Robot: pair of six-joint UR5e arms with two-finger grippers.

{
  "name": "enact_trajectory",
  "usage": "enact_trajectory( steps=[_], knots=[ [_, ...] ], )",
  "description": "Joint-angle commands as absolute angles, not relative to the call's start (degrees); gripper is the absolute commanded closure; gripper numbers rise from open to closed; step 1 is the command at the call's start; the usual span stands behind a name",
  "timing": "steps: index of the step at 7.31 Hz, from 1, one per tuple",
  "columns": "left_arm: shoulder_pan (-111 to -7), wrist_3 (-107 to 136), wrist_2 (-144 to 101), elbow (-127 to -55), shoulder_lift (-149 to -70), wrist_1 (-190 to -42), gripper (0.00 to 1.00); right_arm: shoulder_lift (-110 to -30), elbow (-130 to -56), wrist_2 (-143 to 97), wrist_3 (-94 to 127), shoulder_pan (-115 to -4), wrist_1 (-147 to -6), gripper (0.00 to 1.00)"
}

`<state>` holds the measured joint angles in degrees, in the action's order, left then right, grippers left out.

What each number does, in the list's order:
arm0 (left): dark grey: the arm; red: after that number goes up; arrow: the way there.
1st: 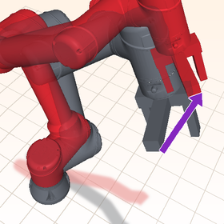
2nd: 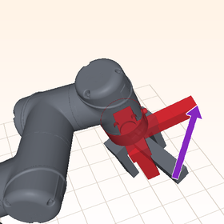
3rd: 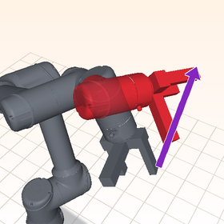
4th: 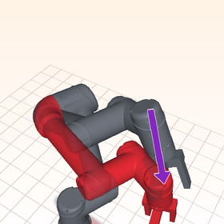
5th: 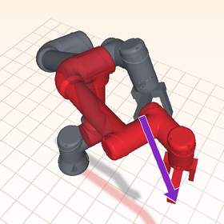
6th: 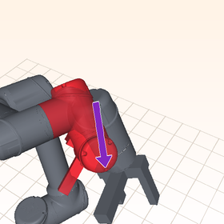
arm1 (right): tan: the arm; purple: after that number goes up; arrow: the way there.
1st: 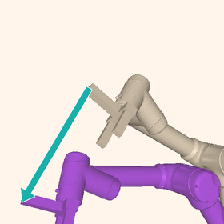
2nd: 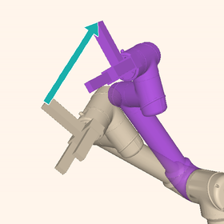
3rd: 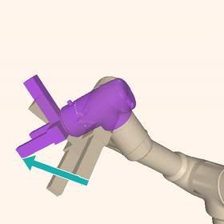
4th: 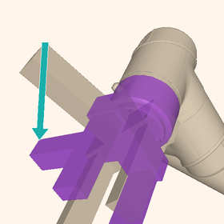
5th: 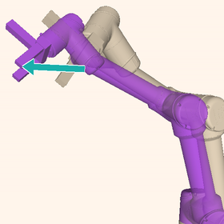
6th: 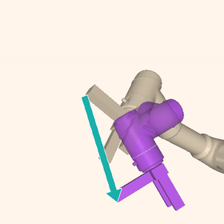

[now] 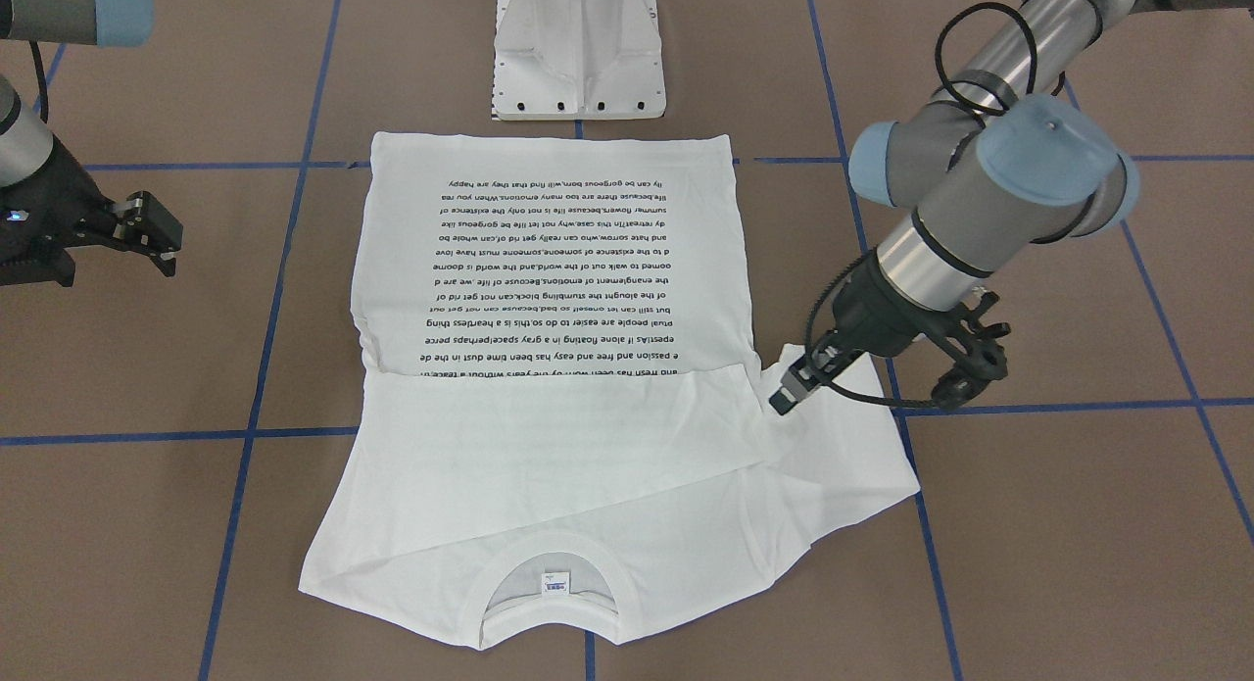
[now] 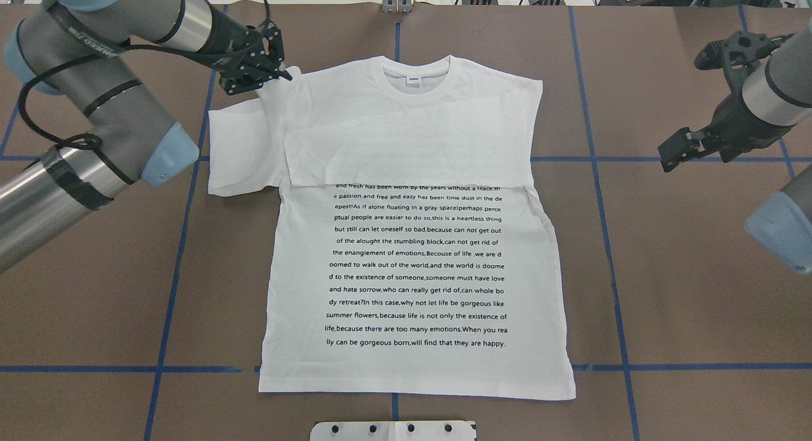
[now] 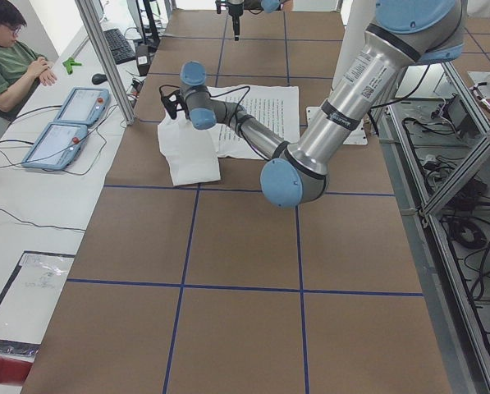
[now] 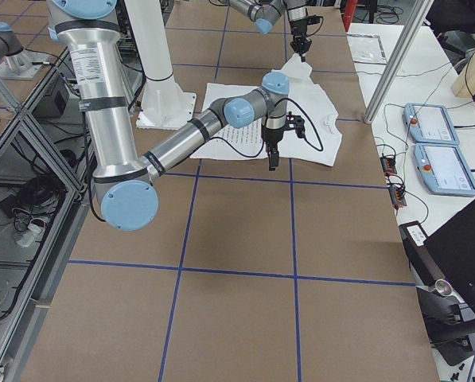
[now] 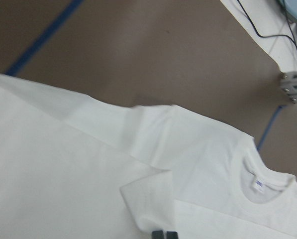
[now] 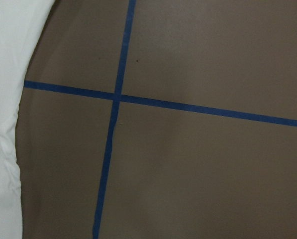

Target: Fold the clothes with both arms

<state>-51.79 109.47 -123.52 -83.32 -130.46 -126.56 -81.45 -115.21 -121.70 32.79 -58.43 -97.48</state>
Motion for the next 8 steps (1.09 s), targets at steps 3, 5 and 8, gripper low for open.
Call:
enact_trajectory(
  steps=[3,5,8],
  knots=[
    [-46.07,125.67,-121.39,-71.81,-152.39,-126.21,1.00,-87.80,-115.22,-123.22,33.31,-59.59,-92.11,0.00],
    [-42.30,127.44,-117.18,-71.55,-153.36,-126.04,1.00,-87.72,-115.22,-123.31,33.31,-59.85,-92.11,0.00],
    [-37.64,126.83,-110.25,-66.73,-153.11,-126.82,1.00,-87.45,-115.22,-123.22,33.40,-60.03,-92.11,0.00]
  ],
)
